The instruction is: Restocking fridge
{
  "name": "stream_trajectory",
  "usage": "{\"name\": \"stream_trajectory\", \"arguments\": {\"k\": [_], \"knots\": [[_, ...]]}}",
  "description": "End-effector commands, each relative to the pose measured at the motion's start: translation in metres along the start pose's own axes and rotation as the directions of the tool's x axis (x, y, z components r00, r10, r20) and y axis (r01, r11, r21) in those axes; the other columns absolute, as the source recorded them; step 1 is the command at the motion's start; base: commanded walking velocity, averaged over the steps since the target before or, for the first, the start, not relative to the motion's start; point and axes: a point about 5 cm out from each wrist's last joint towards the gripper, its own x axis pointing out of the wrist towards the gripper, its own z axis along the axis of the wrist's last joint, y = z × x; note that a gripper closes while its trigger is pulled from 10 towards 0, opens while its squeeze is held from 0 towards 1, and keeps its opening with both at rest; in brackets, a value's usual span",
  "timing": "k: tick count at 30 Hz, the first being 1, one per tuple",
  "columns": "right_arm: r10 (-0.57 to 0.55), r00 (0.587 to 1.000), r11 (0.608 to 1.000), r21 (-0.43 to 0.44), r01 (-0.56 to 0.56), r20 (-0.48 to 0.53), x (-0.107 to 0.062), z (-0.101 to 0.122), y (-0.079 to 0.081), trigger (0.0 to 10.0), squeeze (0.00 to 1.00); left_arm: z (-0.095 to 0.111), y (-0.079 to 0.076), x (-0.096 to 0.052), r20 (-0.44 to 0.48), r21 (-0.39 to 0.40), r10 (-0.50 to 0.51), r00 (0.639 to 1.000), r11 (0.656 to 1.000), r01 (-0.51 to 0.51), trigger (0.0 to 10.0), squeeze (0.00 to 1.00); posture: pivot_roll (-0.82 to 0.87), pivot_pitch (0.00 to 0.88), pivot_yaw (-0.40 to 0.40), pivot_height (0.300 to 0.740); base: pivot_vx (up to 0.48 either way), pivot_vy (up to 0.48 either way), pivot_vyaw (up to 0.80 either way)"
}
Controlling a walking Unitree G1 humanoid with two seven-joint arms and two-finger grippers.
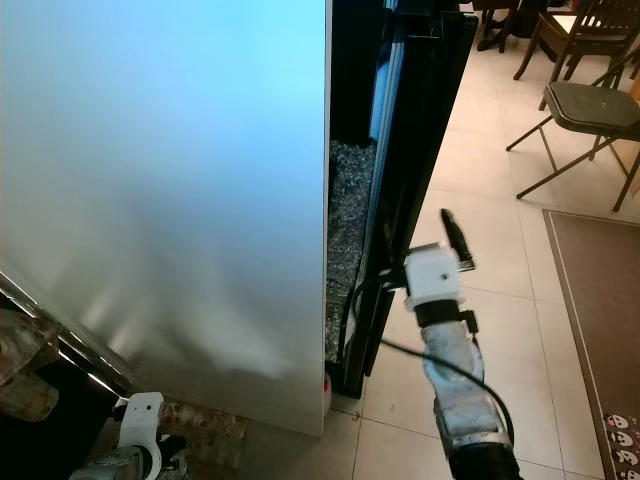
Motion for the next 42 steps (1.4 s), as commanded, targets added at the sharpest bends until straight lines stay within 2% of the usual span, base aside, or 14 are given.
{"name": "stream_trajectory", "arguments": {"k": [1, 8, 9, 12, 13, 16, 26, 30, 35, 42], "knots": [[-0.009, 0.999, 0.996, 0.084, 0.012, -0.038, 0.004, -0.003, -0.005, 10.0, 0.00, -0.004, 0.002, 0.000, -0.017, 0.009, 0.002, 1.000, 1.000, -0.002, 10.0, 0.00, -0.12, 0.045, 0.056, 0.740, 0.000, 0.000, 0.00], [0.033, 0.996, 0.981, 0.193, -0.015, -0.087, 0.008, -0.007, -0.003, 10.0, 0.00, -0.002, 0.003, 0.000, -0.016, 0.010, 0.001, 1.000, 1.000, 0.000, 10.0, 0.00, -0.11, 0.057, 0.063, 0.740, 0.000, 0.000, 0.00], [0.070, 0.990, 0.967, 0.253, -0.039, -0.118, 0.010, -0.010, 0.001, 10.0, 0.00, -0.002, 0.003, 0.000, -0.015, 0.011, -0.001, 1.000, 1.000, 0.001, 10.0, 0.00, -0.11, 0.061, 0.067, 0.740, 0.000, 0.000, 0.00], [0.108, 0.987, 0.961, 0.266, -0.074, -0.116, 0.014, -0.010, 0.005, 10.0, 0.00, -0.002, 0.003, 0.000, -0.016, 0.013, -0.002, 1.000, 1.000, 0.003, 10.0, 0.00, -0.11, 0.063, 0.068, 0.740, 0.000, 0.000, 0.00], [0.160, 0.981, 0.955, 0.269, -0.126, -0.108, 0.016, -0.009, 0.009, 10.0, 0.00, -0.002, 0.003, 0.000, -0.015, 0.012, -0.003, 1.000, 1.000, 0.003, 10.0, 0.00, -0.10, 0.066, 0.070, 0.740, 0.000, 0.000, 0.00], [0.226, 0.969, 0.943, 0.271, -0.192, -0.100, 0.019, -0.007, 0.013, 10.0, 0.00, -0.001, 0.003, 0.000, -0.015, 0.010, -0.003, 1.000, 1.000, 0.003, 10.0, 0.00, -0.10, 0.069, 0.070, 0.740, 0.000, 0.000, 0.00], [0.217, 0.970, 0.948, 0.260, -0.183, -0.107, 0.030, -0.006, 0.007, 10.0, 0.00, -0.001, 0.003, 0.000, -0.015, 0.009, -0.003, 1.000, 1.000, 0.003, 10.0, 0.00, -0.10, 0.071, 0.070, 0.740, 0.000, 0.000, 0.00], [0.155, 0.981, 0.960, 0.252, -0.123, -0.114, 0.035, -0.006, -0.003, 10.0, 0.00, -0.001, 0.002, 0.000, -0.017, 0.008, -0.004, 1.000, 1.000, 0.004, 10.0, 0.00, -0.10, 0.071, 0.070, 0.740, 0.000, 0.000, 0.00], [0.149, 0.983, 0.965, 0.232, -0.120, -0.110, 0.036, -0.006, -0.006, 10.0, 0.00, -0.001, 0.002, 0.000, -0.017, 0.008, -0.005, 1.000, 1.000, 0.005, 10.0, 0.00, -0.10, 0.070, 0.070, 0.740, 0.000, 0.000, 0.00], [0.088, 0.985, 0.973, 0.224, -0.053, -0.149, 0.041, -0.014, -0.022, 10.0, 0.00, -0.002, 0.002, 0.000, -0.018, 0.008, -0.006, 1.000, 1.000, 0.007, 10.0, 0.00, -0.09, 0.067, 0.068, 0.740, 0.000, 0.000, 0.00]]}}
